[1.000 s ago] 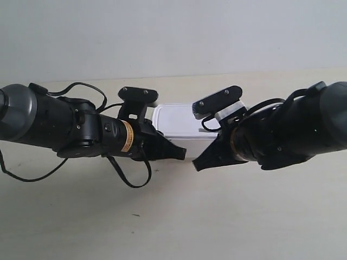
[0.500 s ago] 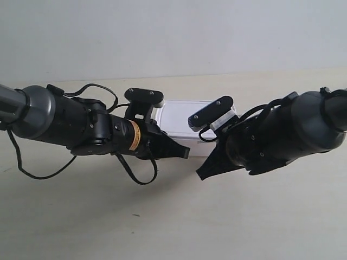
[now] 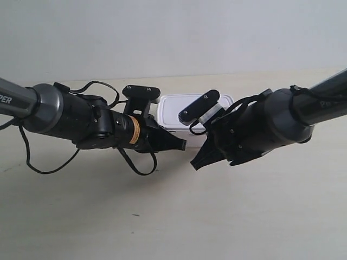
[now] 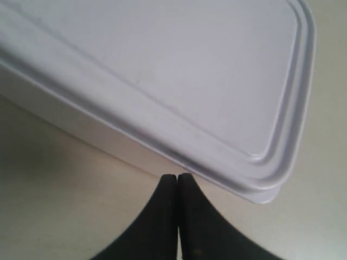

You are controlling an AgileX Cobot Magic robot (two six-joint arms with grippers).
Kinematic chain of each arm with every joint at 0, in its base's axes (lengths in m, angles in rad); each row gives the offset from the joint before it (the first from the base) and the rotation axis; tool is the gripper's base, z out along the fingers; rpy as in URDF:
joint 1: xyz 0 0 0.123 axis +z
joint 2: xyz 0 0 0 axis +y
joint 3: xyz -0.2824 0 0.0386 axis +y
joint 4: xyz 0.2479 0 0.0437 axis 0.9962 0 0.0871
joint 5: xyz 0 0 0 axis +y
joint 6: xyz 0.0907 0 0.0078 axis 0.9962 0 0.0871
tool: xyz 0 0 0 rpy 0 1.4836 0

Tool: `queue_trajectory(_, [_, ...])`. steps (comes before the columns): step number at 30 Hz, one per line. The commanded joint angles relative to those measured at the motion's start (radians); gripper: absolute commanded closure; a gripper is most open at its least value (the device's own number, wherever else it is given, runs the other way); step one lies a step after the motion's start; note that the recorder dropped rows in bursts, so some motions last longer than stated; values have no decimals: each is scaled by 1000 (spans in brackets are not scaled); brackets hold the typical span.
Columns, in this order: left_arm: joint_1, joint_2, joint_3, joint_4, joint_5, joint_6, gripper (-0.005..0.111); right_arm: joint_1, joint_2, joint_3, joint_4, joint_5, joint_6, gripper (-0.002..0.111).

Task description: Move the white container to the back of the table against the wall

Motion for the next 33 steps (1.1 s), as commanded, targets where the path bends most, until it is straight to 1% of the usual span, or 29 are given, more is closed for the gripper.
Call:
queue_trajectory(1, [10, 26, -34, -7, -1, -2, 107, -4, 32, -52, -20, 25, -27, 108])
queue_trajectory(5, [23, 30, -63, -7, -1, -2, 107, -4, 70, -112, -13, 31, -59, 108])
queue_trajectory(11, [36, 30, -63, 18, 43, -2, 107, -4, 93, -178, -13, 25, -75, 108])
queue_trajectory(15, [41, 29, -63, 28, 28, -2, 107, -4, 121, -217, -4, 23, -94, 108])
queue_trajectory(19, [41, 1, -48, 28, 67, -4, 107, -4, 152, -265, -1, 20, -107, 108])
queue_trajectory(26, [41, -120, 61, 36, 67, -4, 107, -13, 175, -326, 4, 10, -120, 108])
queue_trajectory(33, [41, -282, 232, 31, 53, -11, 107, -61, 203, -351, 7, -69, -120, 108])
